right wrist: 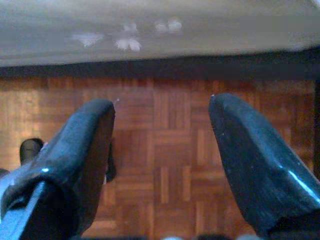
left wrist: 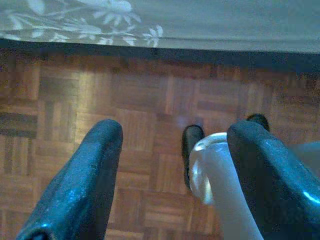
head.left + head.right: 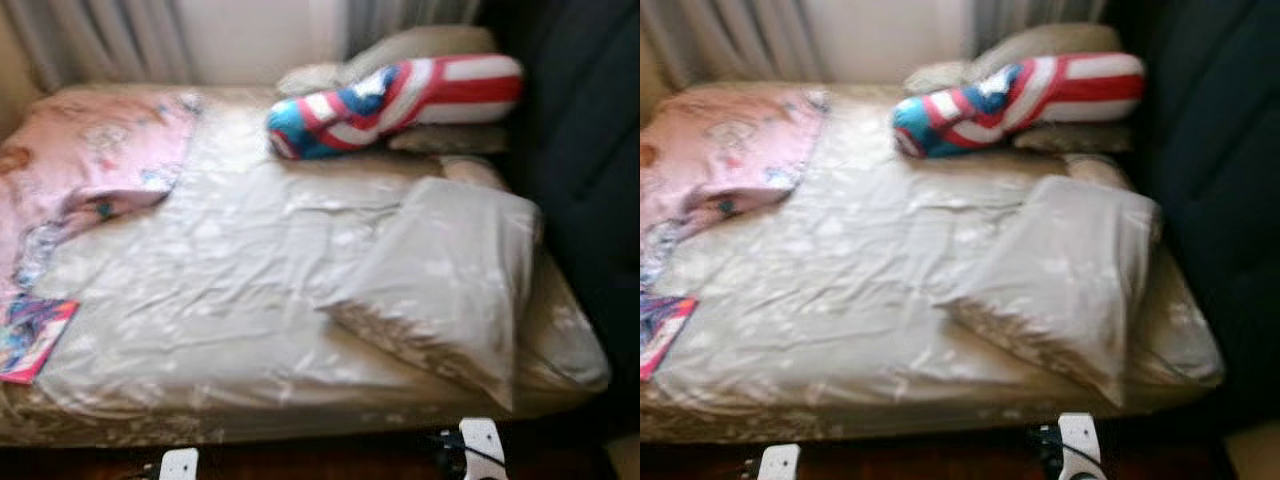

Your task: Clean up the room

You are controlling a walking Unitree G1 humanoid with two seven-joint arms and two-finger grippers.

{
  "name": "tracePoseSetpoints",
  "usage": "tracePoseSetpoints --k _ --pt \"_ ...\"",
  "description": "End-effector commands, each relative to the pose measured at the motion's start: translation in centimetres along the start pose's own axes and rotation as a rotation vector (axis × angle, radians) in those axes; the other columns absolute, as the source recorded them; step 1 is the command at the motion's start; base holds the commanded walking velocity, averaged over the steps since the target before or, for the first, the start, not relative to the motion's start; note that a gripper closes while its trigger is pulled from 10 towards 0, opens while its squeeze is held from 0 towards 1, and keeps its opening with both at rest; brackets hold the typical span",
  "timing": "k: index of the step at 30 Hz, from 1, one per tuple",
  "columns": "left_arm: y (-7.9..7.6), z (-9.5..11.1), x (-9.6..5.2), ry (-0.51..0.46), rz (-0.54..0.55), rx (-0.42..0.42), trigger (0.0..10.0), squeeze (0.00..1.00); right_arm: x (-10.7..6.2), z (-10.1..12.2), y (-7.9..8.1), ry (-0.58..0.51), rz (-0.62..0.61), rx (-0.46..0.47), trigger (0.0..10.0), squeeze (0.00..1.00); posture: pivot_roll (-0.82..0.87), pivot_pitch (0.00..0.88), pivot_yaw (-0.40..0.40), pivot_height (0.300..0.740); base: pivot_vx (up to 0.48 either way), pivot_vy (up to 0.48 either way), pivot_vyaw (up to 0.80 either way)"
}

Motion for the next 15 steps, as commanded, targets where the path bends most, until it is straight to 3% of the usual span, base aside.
tracePoseSetpoints --k 1,15 --pt "-0.52 -1.12 -0.19 0.041 -0.012 0.007 10.0 0.0 -0.18 -0.85 -0.33 0.028 -0.007 -0.004 10.0 0.0 -0.02 0.127 0.008 0.74 0.0 0.0 -0.71" --pt "-0.8 -0.86 -0.14 0.029 -0.024 0.011 10.0 0.0 -0.17 -0.81 -0.28 0.027 -0.006 -0.003 10.0 0.0 -0.02 0.125 0.009 0.74 0.0 0.0 -0.69"
Point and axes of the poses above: a point about 5 cm out from each wrist's last joint towards the gripper, its own x axis pointing out of the wrist towards the gripper, its own z axis along the axis of the wrist's last joint, y = z × x, the point moved 4 cm from there along x, pointing out of the wrist towards the gripper, and after that the axes turned 1 degree about x, right-handed, at the moved point
